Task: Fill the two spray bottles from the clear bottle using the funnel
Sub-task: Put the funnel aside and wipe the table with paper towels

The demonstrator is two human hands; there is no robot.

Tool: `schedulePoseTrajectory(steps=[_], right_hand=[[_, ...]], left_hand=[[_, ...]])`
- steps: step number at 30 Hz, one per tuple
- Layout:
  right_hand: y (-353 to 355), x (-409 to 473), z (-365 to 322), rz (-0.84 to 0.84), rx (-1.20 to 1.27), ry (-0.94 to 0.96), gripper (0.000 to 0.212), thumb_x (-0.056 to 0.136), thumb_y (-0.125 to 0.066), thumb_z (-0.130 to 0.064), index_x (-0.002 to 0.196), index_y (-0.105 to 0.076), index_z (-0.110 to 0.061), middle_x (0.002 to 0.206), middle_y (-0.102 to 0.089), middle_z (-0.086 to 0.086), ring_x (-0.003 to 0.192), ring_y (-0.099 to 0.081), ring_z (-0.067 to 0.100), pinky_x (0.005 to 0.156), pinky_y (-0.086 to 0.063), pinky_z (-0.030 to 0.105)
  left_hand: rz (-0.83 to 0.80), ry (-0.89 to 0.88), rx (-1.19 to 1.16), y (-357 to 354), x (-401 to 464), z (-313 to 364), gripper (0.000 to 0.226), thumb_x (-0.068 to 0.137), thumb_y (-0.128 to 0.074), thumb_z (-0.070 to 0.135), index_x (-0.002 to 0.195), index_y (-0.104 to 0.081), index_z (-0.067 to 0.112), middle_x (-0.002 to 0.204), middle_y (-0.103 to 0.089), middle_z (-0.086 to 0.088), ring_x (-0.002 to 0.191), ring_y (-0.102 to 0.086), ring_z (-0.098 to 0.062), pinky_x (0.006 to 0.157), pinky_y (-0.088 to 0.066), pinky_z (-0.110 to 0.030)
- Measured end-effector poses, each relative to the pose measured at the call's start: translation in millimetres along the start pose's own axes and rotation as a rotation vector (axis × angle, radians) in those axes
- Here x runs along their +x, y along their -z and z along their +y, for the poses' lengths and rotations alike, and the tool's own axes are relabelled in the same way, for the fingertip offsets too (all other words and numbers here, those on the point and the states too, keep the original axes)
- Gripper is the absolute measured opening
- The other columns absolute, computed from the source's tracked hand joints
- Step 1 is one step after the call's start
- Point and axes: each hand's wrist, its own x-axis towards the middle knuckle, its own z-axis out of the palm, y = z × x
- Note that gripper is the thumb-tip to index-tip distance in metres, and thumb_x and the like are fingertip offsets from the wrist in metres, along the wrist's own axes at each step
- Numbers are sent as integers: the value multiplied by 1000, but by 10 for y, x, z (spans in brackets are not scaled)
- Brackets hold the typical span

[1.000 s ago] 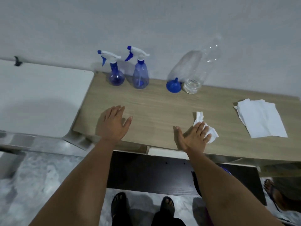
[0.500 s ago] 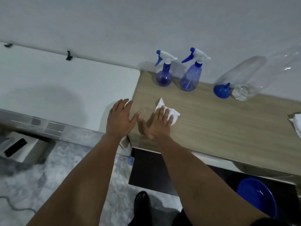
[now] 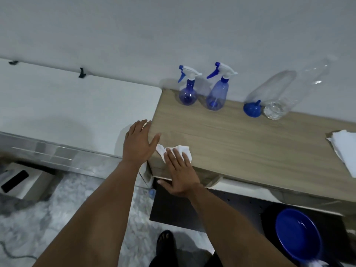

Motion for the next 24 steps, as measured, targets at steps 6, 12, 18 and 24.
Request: schedulePoseTrajectory(steps=[6,12,18,24], right_hand=[[55,-669,588,73,33,-116,100,95,-39,-74,165,-16,-6,174,-8,10,161,-1,28,129,-4,51],[153,-1570,1589,45,-4,-259,103,94,-39,-76,166,-10,-9,175,-3,7,161,3,25,129,-6,52],[231,-2425,2478,38,0,-374,104,94,-34,-80,166,-5,-10,175,4,4,161,9,24,129,-4,51],[332,-3356,3370,24,0,-553,105,95,-27,-81,164,13,-13,172,20,1,159,19,21,129,8,47]], left_hand=[[-53,-49,16,-250,-16,633,66,95,-38,63,143,-48,19,145,-51,-4,136,-43,-26,109,-40,-49],[-90,-69,41,-583,-160,1444,66,95,-38,64,143,-49,20,147,-50,-3,136,-44,-26,108,-40,-48],[-117,-113,20,-957,-301,2315,67,93,-40,62,140,-53,16,142,-54,-5,133,-46,-27,109,-40,-46],[-185,-128,31,-1221,-394,3053,66,95,-38,63,143,-48,19,145,-50,-2,136,-42,-24,111,-38,-46]])
